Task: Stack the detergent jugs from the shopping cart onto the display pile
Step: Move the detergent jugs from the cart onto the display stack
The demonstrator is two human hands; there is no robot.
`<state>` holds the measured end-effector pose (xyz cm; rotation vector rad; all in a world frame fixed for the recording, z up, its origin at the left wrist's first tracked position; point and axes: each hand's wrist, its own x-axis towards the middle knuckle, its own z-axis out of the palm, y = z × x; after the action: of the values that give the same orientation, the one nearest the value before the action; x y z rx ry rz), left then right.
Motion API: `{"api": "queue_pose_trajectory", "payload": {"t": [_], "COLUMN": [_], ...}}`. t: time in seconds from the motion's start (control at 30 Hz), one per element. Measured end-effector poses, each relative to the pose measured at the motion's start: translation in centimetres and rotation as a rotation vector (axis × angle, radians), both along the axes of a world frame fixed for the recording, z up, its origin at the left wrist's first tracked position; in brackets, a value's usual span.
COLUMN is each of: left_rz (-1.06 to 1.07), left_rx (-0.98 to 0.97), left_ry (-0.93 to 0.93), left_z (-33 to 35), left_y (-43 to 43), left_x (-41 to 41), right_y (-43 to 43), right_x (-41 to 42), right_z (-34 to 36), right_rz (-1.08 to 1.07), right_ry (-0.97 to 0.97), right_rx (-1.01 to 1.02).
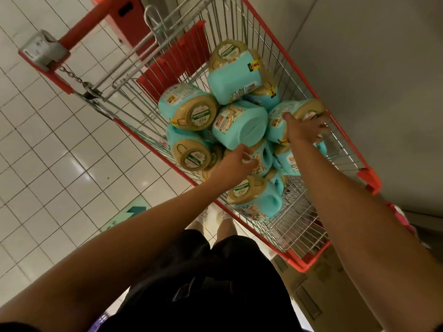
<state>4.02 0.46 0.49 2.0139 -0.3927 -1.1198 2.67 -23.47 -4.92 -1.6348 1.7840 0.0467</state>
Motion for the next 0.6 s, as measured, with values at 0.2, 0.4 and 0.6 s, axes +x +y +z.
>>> {"api": "queue_pose_trajectory", "payload": {"t": [0.2,0.4,0.6], "left_rz": [-0.394,-0.485,-0.448], "left_rx": [0.007,-0.162,-0.437], "left_ry": [-0.482,-0.755,-0.842], "left_z": [-1.7,-2.0,0.2], "left_y": [-5.6,-4.3,0.4], "left_x": [-0.7,-2.5,-1.0], "right_y": [3.5,8.9,13.0], "right_x": [-2.8,-7.8,-10.8], "right_z": [3.8,8.8,11.9], "right_rz": [-0.105,-0.411,-0.288], "right_ry": [-0.103,-0.409,-0.521], "right_rx": [-0.026,0.195,0.269]}}
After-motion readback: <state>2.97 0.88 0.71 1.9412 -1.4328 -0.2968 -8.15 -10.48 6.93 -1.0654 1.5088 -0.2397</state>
